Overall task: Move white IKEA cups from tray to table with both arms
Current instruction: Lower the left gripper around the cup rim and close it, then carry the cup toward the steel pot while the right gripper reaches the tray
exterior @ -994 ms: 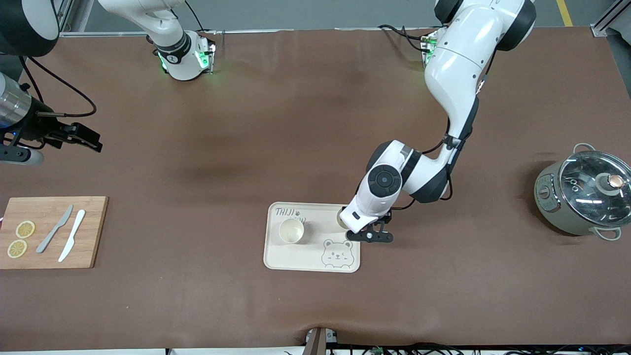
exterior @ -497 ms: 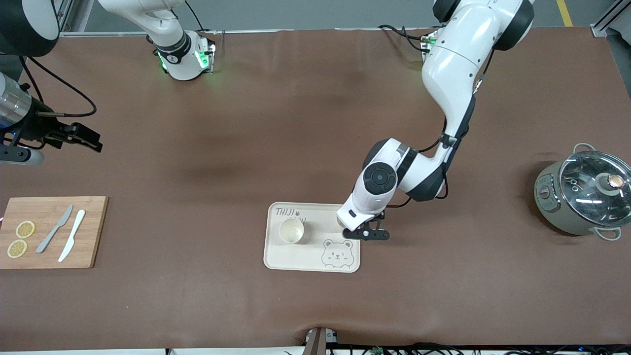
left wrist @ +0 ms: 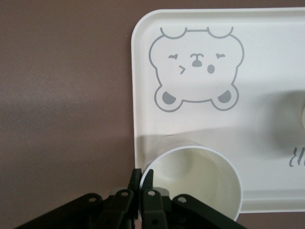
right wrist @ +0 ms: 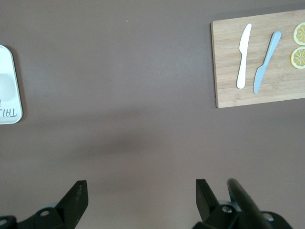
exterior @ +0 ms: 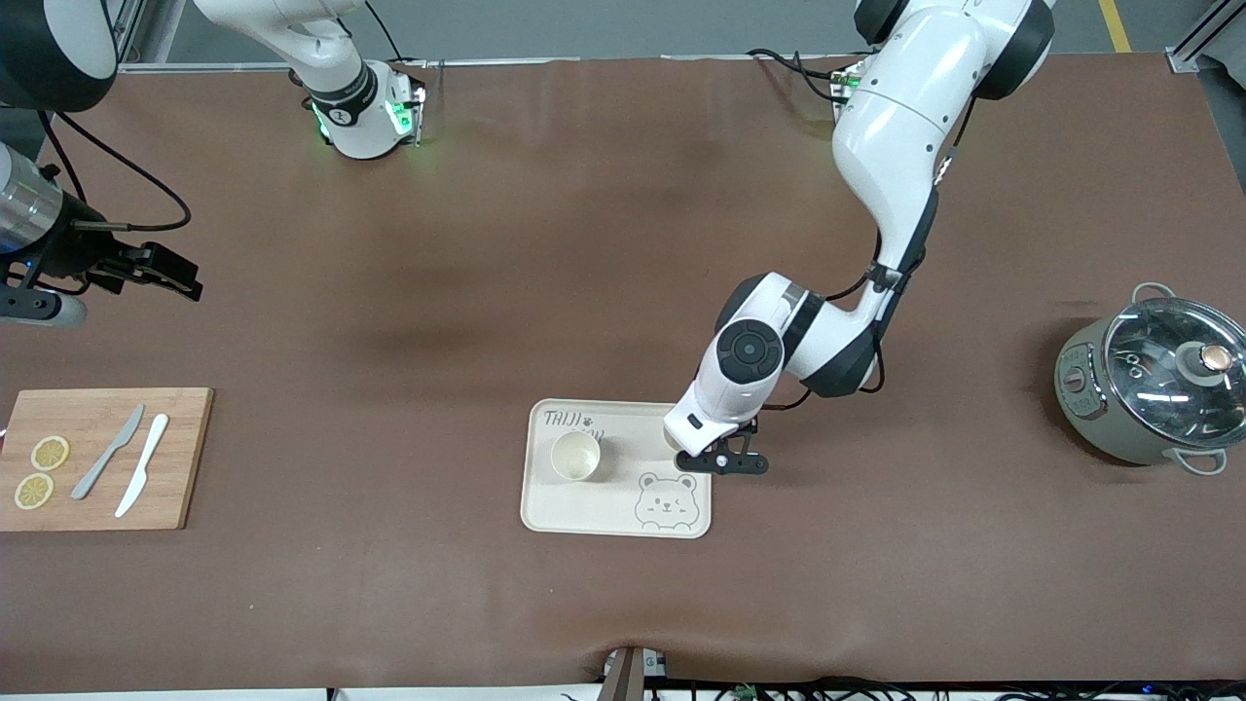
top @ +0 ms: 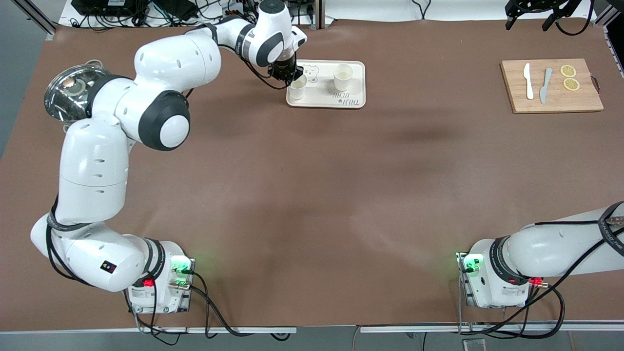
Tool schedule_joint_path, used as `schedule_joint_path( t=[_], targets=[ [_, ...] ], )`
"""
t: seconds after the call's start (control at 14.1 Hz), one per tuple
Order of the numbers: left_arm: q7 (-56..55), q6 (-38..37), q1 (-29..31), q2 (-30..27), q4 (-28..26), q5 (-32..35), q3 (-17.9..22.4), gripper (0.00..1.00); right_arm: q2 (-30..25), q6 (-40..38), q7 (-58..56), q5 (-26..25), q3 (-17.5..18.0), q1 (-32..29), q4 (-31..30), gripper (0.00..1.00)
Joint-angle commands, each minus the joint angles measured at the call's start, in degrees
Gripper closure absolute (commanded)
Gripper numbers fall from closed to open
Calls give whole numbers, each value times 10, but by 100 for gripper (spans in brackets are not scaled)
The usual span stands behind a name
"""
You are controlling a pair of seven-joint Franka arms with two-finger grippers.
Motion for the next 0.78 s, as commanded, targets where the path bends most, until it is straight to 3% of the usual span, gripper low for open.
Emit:
schedule_joint_path(
  t=[0.0, 0.35, 0.71],
  targets=[
    [-19, 3, -7, 1, 8, 14, 8, 100, -17, 6, -1, -12, 3, 0, -15, 0],
    [-18, -10, 0, -24, 4, 8, 6, 100, -17, 6, -1, -12, 3, 0, -15, 0],
    [24, -87, 14, -84, -28, 12, 4, 100, -17, 8, 6, -10, 4, 1, -14, 0]
  ],
)
